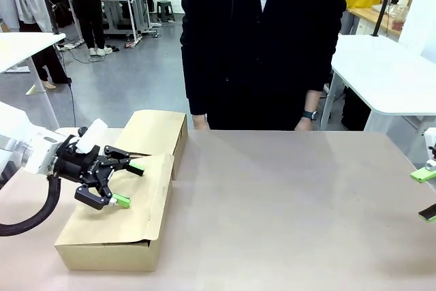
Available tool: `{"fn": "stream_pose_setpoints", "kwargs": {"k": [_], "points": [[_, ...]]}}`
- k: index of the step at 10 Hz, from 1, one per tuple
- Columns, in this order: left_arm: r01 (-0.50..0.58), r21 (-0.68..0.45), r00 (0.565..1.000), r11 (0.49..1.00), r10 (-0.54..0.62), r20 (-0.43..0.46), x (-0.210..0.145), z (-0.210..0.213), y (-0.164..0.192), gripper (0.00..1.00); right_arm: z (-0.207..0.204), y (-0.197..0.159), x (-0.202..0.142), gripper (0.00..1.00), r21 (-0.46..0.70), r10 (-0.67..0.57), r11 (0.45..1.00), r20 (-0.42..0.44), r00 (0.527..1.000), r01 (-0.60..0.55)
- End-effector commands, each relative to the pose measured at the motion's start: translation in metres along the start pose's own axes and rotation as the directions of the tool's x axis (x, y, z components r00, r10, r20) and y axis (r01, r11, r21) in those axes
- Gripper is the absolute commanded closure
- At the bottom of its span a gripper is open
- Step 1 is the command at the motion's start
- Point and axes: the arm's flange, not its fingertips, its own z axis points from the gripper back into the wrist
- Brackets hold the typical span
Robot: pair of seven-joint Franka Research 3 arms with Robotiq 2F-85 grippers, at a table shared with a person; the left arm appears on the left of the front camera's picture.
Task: Place items inside the box.
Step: Close the lid of the Mailer Box closest to the robot.
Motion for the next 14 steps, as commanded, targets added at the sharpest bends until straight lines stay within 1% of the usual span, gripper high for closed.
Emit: {"fn": "stream_pose_setpoints", "kwargs": {"k": [1,3,4,5,6,7,8,9,10,11,12,13,14], "points": [[0.009,0.002,0.999,1.000,-0.009,-0.037,0.004,-0.005,-0.030,0.00,0.001,0.006,0.000,0.00,0.011,-0.020,1.000,0.000,1.000,0.020],[0.001,0.002,0.998,1.000,-0.001,-0.067,0.004,0.001,-0.030,0.00,0.001,0.006,0.000,0.00,0.011,-0.020,1.000,0.000,1.000,0.020],[-0.013,0.003,0.999,1.000,0.013,-0.044,0.009,0.010,-0.031,0.00,0.001,0.006,0.000,0.00,0.011,-0.020,1.000,0.000,1.000,0.020],[-0.061,-0.003,0.998,0.998,0.061,0.007,0.023,0.032,-0.033,0.00,0.001,0.006,0.000,0.00,0.011,-0.020,1.000,0.000,1.000,0.020],[-0.099,0.016,0.992,0.995,0.098,0.080,0.040,0.062,-0.038,0.00,0.001,0.006,0.000,0.00,0.011,-0.020,1.000,0.000,1.000,0.020],[-0.192,0.045,0.970,0.980,0.182,0.163,0.054,0.100,-0.044,0.00,0.001,0.006,0.000,0.00,0.011,-0.020,1.000,0.000,1.000,0.020],[-0.359,0.099,0.912,0.928,0.326,0.248,0.060,0.127,-0.048,0.00,0.001,0.006,0.000,0.00,0.011,-0.020,1.000,0.000,1.000,0.020],[-0.582,0.175,0.801,0.794,0.521,0.296,0.064,0.145,-0.051,0.00,0.001,0.006,0.000,0.00,0.011,-0.020,1.000,0.000,1.000,0.020],[-0.723,0.188,0.684,0.665,0.649,0.335,0.059,0.159,-0.050,0.00,0.001,0.006,0.000,0.00,0.011,-0.020,1.000,0.000,1.000,0.020],[-0.838,0.117,0.537,0.533,0.767,0.350,0.042,0.171,-0.045,0.00,0.001,0.006,0.000,0.00,0.011,-0.020,1.000,0.000,1.000,0.020],[-0.917,-0.025,0.369,0.399,0.869,0.330,0.023,0.179,-0.037,0.00,0.001,0.006,0.000,0.00,0.011,-0.020,1.000,0.000,1.000,0.020],[-0.944,-0.101,0.270,0.314,0.912,0.309,0.000,0.185,-0.029,0.00,0.001,0.006,0.000,0.00,0.011,-0.020,1.000,0.000,1.000,0.020],[-0.970,-0.148,0.142,0.191,0.947,0.288,-0.026,0.190,-0.021,0.00,0.001,0.006,0.000,0.00,0.011,-0.020,1.000,0.000,1.000,0.020]]}}
